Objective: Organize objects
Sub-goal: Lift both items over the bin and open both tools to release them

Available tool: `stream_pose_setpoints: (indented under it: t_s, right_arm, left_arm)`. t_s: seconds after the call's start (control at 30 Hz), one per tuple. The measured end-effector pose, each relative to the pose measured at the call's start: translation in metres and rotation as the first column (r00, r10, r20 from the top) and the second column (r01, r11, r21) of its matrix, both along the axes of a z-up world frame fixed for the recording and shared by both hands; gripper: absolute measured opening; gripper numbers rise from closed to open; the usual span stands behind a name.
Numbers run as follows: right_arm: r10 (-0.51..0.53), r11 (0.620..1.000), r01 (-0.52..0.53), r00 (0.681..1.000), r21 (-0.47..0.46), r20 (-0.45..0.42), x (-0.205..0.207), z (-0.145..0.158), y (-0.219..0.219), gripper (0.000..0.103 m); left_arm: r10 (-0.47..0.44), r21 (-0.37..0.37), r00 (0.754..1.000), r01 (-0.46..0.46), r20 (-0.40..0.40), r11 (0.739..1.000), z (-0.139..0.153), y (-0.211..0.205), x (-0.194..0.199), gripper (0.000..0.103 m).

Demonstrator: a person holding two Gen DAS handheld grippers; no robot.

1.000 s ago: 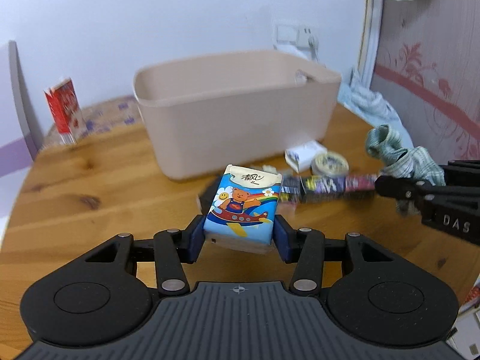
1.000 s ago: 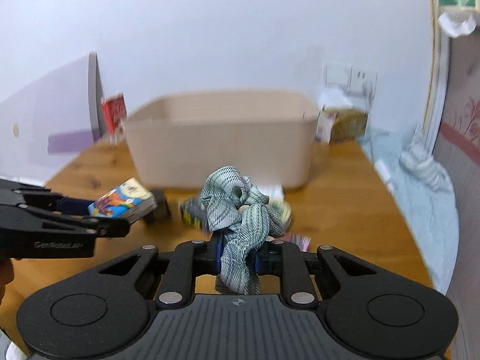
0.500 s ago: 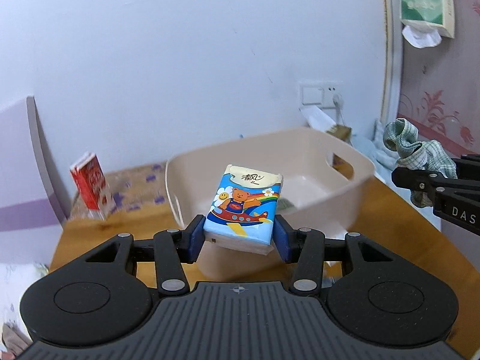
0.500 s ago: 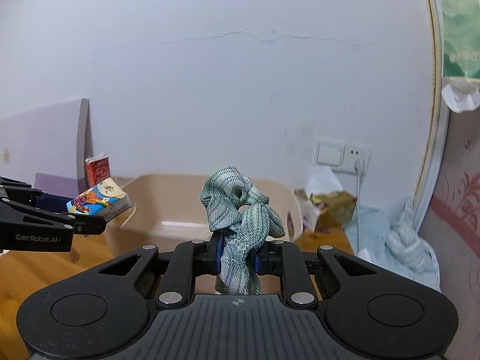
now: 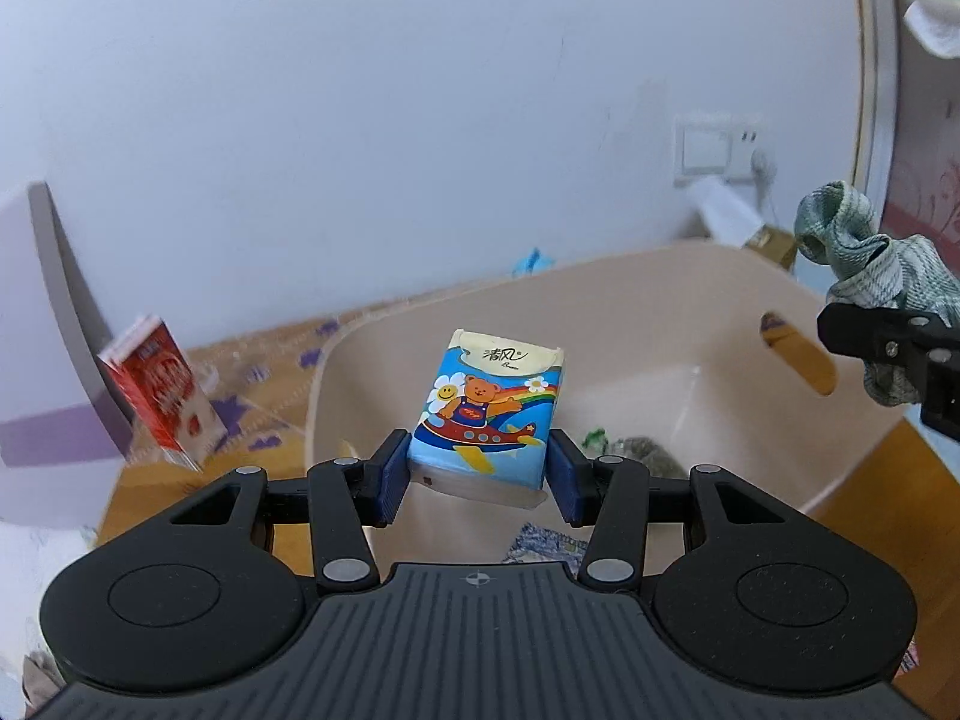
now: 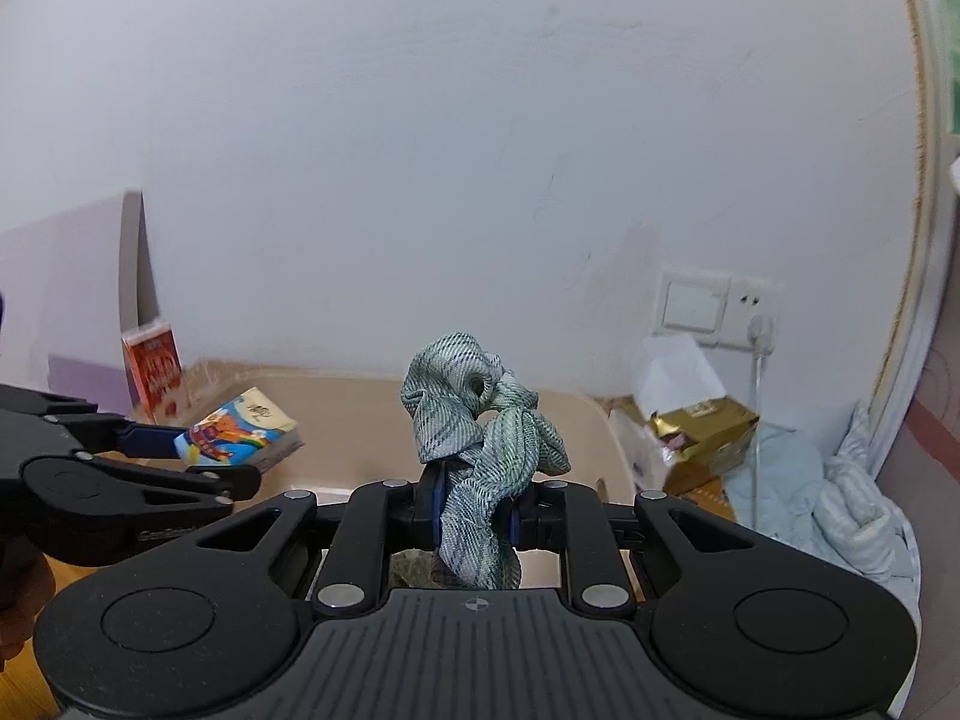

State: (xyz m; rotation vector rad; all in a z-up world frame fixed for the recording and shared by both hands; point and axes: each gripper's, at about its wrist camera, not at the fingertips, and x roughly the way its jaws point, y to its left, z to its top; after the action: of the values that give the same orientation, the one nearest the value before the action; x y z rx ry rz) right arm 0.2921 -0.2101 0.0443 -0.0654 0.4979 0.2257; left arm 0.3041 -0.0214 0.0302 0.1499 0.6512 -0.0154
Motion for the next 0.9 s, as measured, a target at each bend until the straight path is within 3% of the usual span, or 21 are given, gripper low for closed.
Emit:
stream_pose_setpoints:
  t_s: [0.2,0.3,0.37,0.5,0.57,0.73,0.9]
  right_arm:
    - [0.009,1.000,-0.012,0.993,-0.022,-0.121,0.026,-0.028,0.008,0.020]
    - [0.015,1.000,-0.019,0.987,-0.025,-0.157,0.032,-0.037,0.008,0.044]
    - [0.011,0.999,-0.016,0.986,-0.028,-0.165,0.032,-0.040,0.008,0.052]
    - [0.004,1.000,-0.007,0.992,-0.021,-0.124,0.020,-0.033,0.005,0.069]
    - [0.003,1.000,-0.005,0.995,-0.020,-0.102,0.011,-0.026,0.004,0.080]
    - [0.000,1.000,-0.001,0.998,-0.026,-0.062,-0.011,-0.012,-0.002,0.098]
    - [0.003,0.999,-0.005,0.999,-0.039,-0.048,-0.038,-0.006,-0.008,0.103]
  left_arm:
    - [0.006,0.009,0.990,-0.005,-0.141,1.000,-0.030,-0.006,0.027,0.050]
    - [0.005,-0.009,0.986,-0.007,-0.169,1.000,-0.033,-0.005,0.030,0.050]
    - [0.005,-0.034,0.983,-0.012,-0.184,0.999,-0.031,-0.003,0.031,0.052]
    - [0.000,-0.047,0.990,-0.007,-0.143,0.999,-0.021,-0.002,0.019,0.081]
    - [0.022,-0.027,0.994,-0.025,-0.105,0.999,-0.014,-0.002,0.011,0.086]
    - [0.010,-0.042,0.997,-0.013,-0.079,0.999,0.001,0.004,-0.009,0.088]
    - [0.005,-0.044,0.999,-0.007,-0.048,0.999,0.008,0.009,-0.034,0.090]
